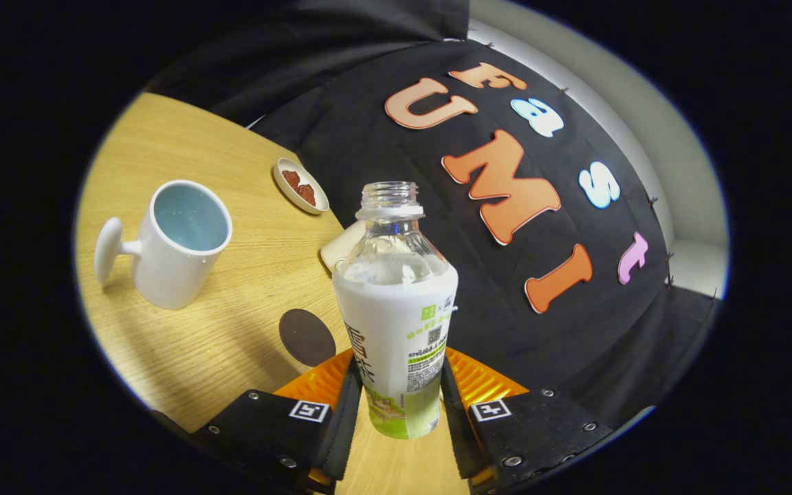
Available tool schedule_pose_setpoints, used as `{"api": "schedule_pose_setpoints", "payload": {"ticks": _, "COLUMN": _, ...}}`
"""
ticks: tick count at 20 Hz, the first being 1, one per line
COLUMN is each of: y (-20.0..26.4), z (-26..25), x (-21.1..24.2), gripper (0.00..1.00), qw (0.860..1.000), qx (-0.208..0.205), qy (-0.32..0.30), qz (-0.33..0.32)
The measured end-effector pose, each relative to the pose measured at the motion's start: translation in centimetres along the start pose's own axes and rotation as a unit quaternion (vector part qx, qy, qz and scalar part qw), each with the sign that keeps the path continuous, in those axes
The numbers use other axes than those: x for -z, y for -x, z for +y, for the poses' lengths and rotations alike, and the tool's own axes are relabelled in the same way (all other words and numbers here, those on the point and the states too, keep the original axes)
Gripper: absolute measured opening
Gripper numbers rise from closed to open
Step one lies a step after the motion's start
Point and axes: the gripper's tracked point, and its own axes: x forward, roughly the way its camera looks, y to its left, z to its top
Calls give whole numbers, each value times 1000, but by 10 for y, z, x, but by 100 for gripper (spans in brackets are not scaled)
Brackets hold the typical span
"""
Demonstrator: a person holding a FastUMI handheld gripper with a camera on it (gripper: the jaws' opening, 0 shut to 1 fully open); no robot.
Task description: Take the bottle from table, then pour the juice into the cup, finally place the bottle on the coaster
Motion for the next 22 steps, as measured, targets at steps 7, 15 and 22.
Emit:
{"api": "schedule_pose_setpoints", "payload": {"ticks": 7, "y": -1, "z": 15, "x": -27, "gripper": 60, "qw": 992, "qx": 14, "qy": 115, "qz": -45}}
{"api": "schedule_pose_setpoints", "payload": {"ticks": 15, "y": -2, "z": 17, "x": -44, "gripper": 60, "qw": 972, "qx": 44, "qy": 219, "qz": -72}}
{"api": "schedule_pose_setpoints", "payload": {"ticks": 22, "y": -7, "z": 21, "x": -48, "gripper": 60, "qw": 958, "qx": 41, "qy": 274, "qz": -79}}
